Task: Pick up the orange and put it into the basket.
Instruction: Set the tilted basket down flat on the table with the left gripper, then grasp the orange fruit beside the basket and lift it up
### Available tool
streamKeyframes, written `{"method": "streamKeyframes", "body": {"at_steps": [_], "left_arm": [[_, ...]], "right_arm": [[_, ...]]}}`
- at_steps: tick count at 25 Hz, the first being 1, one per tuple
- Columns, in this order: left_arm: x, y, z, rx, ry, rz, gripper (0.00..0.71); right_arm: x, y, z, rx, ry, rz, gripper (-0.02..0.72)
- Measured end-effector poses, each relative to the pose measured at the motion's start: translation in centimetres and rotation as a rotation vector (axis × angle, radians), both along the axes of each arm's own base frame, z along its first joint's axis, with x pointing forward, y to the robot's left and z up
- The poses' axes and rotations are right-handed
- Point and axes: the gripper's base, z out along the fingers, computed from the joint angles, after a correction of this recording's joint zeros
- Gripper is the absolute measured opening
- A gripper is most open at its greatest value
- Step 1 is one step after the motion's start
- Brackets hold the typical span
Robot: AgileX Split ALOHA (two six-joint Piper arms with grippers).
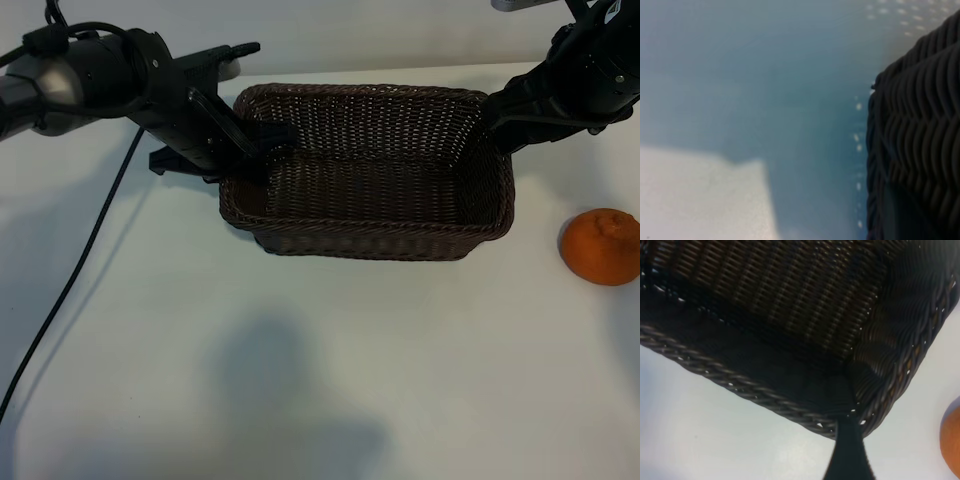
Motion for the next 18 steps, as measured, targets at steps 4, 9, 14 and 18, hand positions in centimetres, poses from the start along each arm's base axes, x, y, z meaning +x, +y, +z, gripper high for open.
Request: {"method": "streamKeyframes", "body": {"at_steps": [4,9,14,18], "left_arm": [[0.01,-0.11,-0.53,-0.011,0.02,0.013,0.153],[0.0,-0.14,-0.62,-0.015,0.025,0.015,0.153],[-0.09,-0.17,-0.6,-0.017,0.038,0.015,0.228],[-0.21,-0.2,-0.54,-0.019,0.053,0.013,0.461]], "right_arm": [[-0.01,0.0,0.0,0.0,0.001,0.0,0.5],[-0.01,0.0,0.0,0.0,0.001,0.0,0.5],[-0.01,0.0,0.0,0.0,0.001,0.0,0.5],[-0.01,0.0,0.0,0.0,0.001,0.0,0.5]]}}
